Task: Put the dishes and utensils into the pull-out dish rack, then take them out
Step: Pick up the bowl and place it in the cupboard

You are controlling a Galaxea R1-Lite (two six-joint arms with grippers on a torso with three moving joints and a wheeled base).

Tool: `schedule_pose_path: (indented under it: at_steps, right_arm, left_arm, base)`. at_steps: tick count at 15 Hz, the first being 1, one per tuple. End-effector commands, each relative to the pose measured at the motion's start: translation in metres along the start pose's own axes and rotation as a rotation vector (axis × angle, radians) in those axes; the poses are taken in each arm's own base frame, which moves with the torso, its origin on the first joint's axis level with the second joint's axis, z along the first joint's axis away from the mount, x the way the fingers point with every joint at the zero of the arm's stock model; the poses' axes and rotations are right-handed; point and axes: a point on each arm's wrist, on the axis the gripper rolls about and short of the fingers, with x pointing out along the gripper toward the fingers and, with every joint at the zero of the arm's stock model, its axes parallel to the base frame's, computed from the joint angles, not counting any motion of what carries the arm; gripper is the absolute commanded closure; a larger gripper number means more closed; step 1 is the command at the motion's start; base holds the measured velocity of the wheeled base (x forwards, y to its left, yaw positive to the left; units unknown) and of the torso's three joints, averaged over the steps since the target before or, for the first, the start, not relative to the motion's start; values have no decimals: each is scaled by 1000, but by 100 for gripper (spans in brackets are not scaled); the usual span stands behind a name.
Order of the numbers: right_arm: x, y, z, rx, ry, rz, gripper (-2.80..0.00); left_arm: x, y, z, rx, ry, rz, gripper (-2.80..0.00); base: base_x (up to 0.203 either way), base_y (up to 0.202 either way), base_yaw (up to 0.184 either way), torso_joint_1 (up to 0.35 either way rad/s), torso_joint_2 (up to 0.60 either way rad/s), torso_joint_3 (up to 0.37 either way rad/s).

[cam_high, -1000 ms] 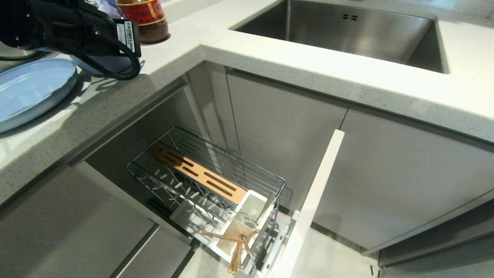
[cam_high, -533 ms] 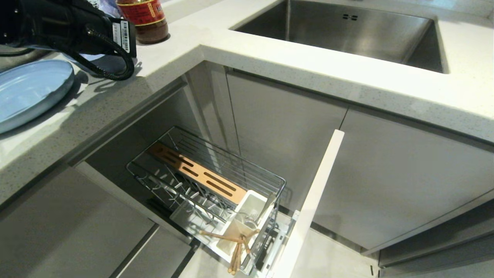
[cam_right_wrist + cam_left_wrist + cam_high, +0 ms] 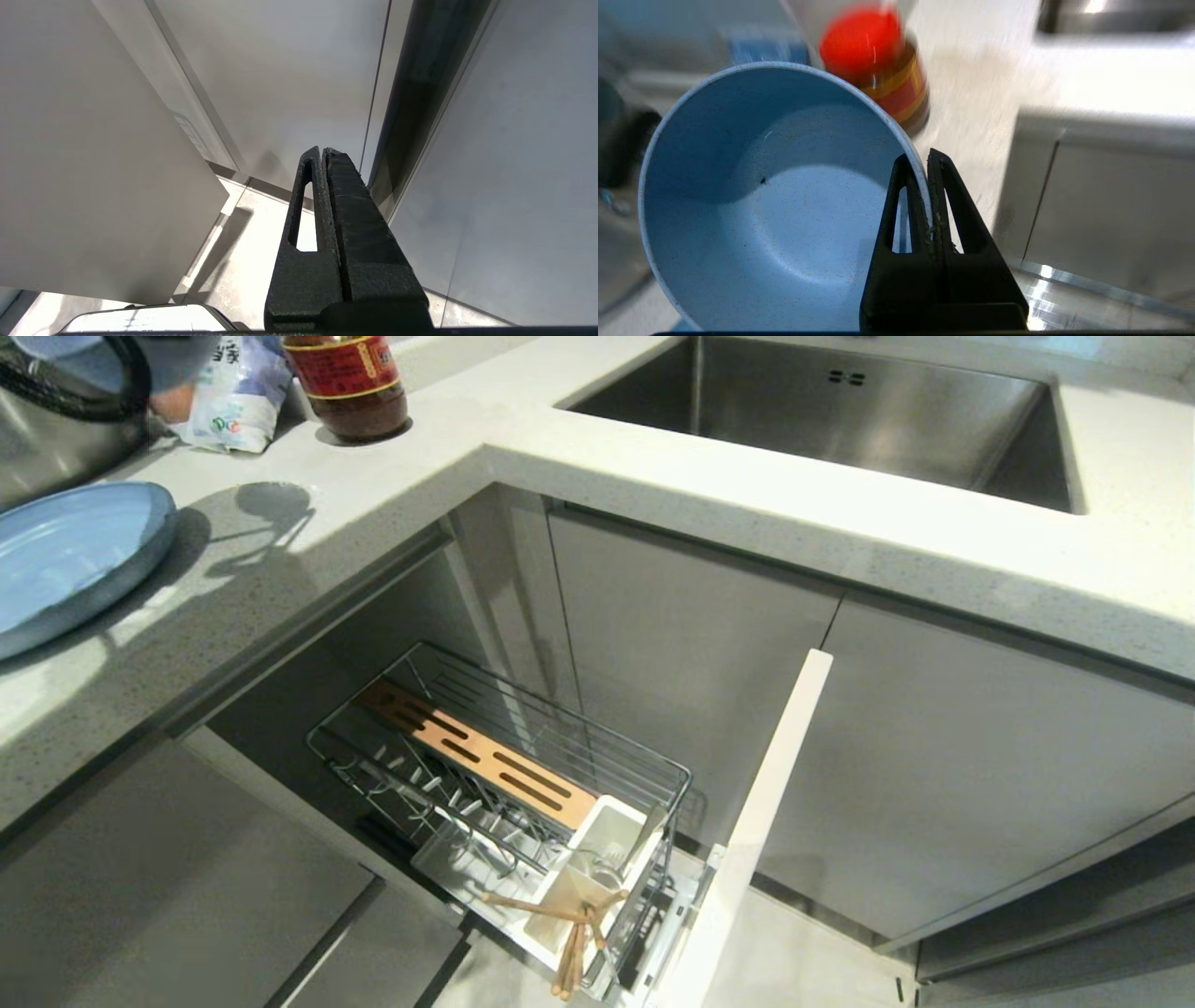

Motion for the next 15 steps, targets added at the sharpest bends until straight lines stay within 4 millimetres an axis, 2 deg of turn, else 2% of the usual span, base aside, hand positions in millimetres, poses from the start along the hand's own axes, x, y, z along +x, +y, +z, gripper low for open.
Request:
schedule_pose_path:
  at_steps: [1,3,7,9,13,15]
  right_arm:
    - [0,0,0,1,-5,1,0]
    - [0,0,0,1,-5,1,0]
    - [0,0,0,1,-5,1,0]
    - [0,0,0,1,-5,1,0]
    - [0,0,0,1,-5,1,0]
    - [0,0,0,1,-5,1,0]
  left_arm:
    - [-40,11,26,-69,-177,-7,0]
    - [-60,15,37,-152,-287,-22,0]
    - [-90,25,37,-493,-328,-102,0]
    - [-98,21,24,-640,-285,-178,0]
    - [-117,6,-3,-943,-156,-448,0]
    - [-119,-5,-15,-1093,-57,-534,0]
  base:
    - [0,0,0,0,0,0]
    - [0,0,0,0,0,0]
    - [0,0,0,0,0,0]
    - [0,0,0,0,0,0]
    - [0,0,0,0,0,0]
    - [0,0,0,0,0,0]
